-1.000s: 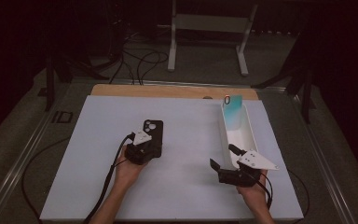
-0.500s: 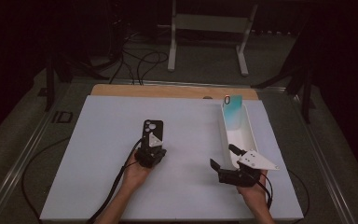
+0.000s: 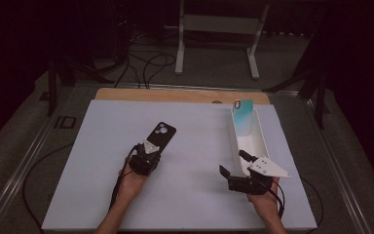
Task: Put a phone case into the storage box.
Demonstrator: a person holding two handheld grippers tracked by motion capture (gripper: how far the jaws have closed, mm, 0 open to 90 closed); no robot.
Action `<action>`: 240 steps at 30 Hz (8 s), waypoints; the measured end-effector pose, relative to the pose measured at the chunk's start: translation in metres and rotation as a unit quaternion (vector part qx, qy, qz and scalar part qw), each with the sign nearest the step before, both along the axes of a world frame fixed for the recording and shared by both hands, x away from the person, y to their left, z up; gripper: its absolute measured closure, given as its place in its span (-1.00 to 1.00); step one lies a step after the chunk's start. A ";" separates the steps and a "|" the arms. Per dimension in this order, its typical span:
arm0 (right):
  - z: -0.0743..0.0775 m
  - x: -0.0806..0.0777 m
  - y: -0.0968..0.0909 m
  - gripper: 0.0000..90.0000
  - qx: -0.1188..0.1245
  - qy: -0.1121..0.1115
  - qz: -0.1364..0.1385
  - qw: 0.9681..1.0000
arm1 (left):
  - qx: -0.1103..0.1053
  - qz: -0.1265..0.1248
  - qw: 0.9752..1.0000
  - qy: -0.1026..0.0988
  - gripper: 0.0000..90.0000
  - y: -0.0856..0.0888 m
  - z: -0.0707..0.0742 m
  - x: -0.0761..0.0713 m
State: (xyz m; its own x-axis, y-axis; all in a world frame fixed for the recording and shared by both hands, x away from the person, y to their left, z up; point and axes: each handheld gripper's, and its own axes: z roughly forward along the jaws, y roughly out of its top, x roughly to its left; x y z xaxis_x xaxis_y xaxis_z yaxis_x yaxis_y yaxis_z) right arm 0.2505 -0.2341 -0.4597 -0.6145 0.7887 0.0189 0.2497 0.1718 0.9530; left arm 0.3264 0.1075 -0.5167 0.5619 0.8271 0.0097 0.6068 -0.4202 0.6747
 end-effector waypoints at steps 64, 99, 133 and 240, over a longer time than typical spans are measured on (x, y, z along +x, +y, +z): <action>0.005 0.003 -0.015 -0.80 0.004 0.002 -0.007 1.000 | -0.094 0.022 0.992 -0.080 -1.00 0.087 0.049 -0.036; 0.001 0.002 -0.016 -0.79 0.000 0.009 -0.013 1.000 | -0.017 0.001 0.998 0.056 -0.87 0.035 0.011 0.060; -0.002 0.003 -0.012 -0.79 0.002 0.013 -0.010 1.000 | 0.053 -0.001 0.995 0.089 -0.70 0.014 0.000 0.071; 0.068 0.088 0.107 0.91 0.099 0.190 0.210 0.954 | -0.083 -0.116 0.975 -0.171 -0.66 -0.018 0.096 -0.049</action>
State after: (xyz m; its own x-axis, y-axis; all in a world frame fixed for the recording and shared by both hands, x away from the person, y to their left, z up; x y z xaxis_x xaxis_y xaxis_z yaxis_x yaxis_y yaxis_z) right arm 0.3382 -0.1273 -0.3919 -0.7947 0.4327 0.4256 0.5320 0.1591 0.8316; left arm 0.2771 0.0900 -0.4204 0.7221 0.6836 0.1056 0.2361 -0.3870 0.8913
